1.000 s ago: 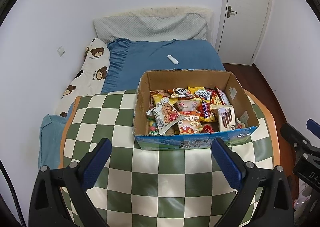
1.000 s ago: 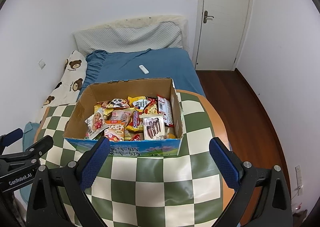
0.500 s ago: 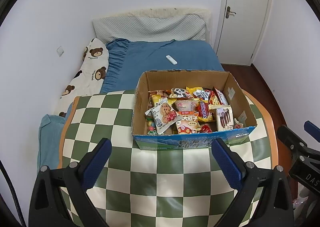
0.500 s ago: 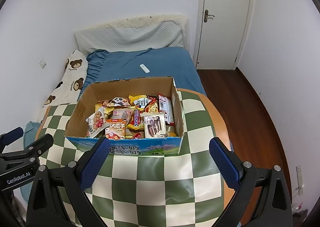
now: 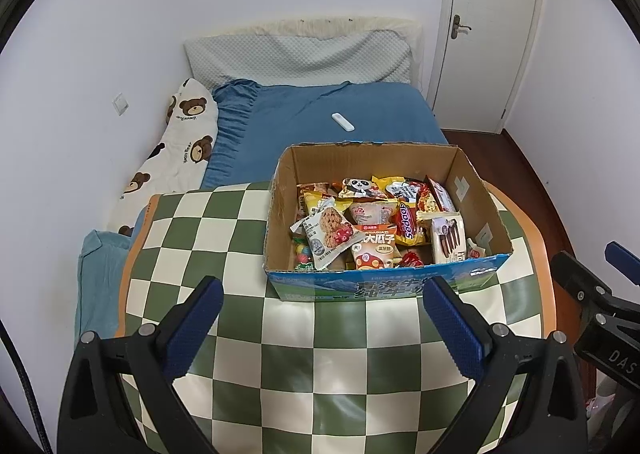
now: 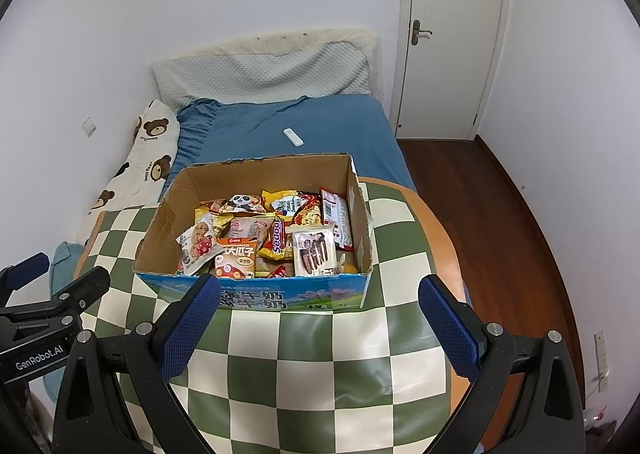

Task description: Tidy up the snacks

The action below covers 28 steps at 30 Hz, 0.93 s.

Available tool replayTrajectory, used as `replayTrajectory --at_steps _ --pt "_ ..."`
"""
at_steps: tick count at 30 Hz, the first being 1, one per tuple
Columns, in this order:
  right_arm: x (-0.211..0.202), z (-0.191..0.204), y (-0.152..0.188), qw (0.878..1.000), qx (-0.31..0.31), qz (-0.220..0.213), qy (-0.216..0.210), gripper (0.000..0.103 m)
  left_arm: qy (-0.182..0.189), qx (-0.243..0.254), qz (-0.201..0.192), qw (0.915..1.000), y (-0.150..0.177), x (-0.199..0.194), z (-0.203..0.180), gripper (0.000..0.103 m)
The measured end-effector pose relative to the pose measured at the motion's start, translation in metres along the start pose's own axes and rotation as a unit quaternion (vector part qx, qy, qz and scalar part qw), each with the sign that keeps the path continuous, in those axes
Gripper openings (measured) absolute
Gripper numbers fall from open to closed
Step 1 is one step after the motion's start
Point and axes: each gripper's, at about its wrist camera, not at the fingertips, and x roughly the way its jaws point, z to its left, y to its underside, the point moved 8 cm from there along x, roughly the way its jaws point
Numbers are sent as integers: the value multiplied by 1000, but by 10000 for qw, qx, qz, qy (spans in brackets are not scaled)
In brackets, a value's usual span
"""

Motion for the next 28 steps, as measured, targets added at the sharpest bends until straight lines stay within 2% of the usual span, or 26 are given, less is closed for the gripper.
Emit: replayTrajectory --at_steps 28 --pt "-1 3 -2 9999 -39 41 -107 101 22 -28 -84 10000 0 -3 4 102"
